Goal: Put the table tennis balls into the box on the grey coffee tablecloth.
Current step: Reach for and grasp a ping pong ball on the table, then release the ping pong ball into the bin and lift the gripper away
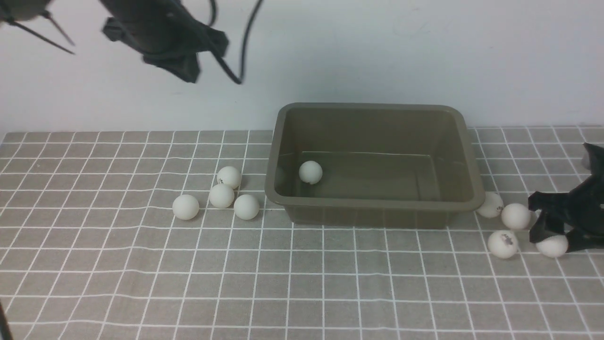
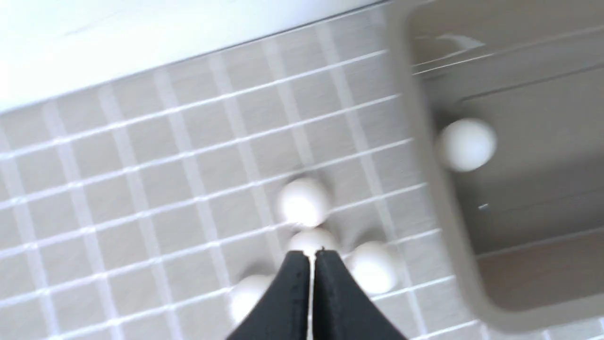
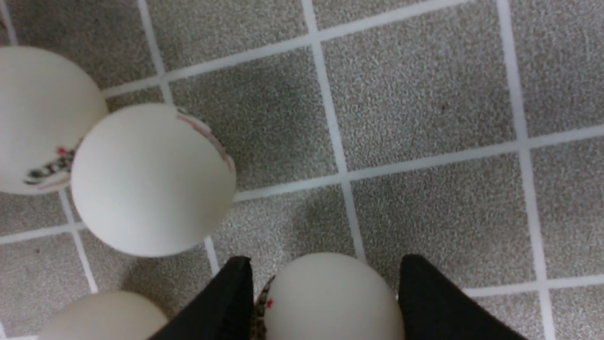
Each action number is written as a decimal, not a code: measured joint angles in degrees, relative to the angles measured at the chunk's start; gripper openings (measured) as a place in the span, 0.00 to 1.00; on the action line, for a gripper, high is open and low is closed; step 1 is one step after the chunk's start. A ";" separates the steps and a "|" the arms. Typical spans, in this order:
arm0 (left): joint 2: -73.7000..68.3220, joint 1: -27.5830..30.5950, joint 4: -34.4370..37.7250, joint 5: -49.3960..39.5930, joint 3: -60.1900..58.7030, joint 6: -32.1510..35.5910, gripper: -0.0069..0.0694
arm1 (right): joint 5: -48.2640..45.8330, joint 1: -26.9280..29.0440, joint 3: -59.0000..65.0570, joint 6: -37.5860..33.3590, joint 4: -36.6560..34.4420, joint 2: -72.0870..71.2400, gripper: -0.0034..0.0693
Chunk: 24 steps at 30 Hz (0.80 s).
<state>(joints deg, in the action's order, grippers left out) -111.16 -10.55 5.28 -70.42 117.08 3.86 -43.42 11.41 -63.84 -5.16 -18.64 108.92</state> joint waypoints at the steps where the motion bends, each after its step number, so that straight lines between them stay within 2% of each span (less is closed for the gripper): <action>1: 0.54 1.05 0.00 0.00 -0.75 0.00 0.08 | -0.18 0.00 0.00 0.00 0.06 -0.12 0.54; 7: 3.99 6.30 0.25 1.24 -9.99 -0.17 0.08 | -5.29 0.00 0.00 1.70 1.95 -7.44 0.54; 11: 4.40 7.69 0.19 4.85 -17.47 -0.31 0.08 | -6.54 -1.91 0.00 1.60 -0.65 -15.61 0.54; 13: 3.99 7.74 0.31 7.07 -20.91 -0.04 0.08 | -5.08 -6.30 -1.22 -0.51 -3.48 -19.23 0.54; 14: 3.99 7.74 0.37 7.23 -21.15 0.04 0.08 | -5.08 -6.30 -1.22 -0.51 -3.48 -19.23 0.54; 15: 3.23 7.57 0.83 8.39 -22.78 0.32 0.08 | -3.82 -10.44 -3.17 -1.52 -4.88 -19.43 0.54; 16: 2.73 7.57 0.94 8.52 -23.10 0.47 0.08 | -3.60 -11.37 -3.79 -1.62 -5.04 -19.11 0.54; 20: -0.58 7.37 2.56 9.48 -23.55 3.07 0.10 | -3.72 -18.54 -12.66 -2.22 -5.88 -12.56 0.54; 24: -4.60 7.07 6.13 9.69 -23.61 7.41 0.24 | -9.24 -20.45 -22.84 -0.93 -6.03 -3.43 0.58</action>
<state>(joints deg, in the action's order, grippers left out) -115.76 -3.48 11.41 -60.74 93.47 11.28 -52.66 -9.04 -86.68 -6.10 -24.66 105.49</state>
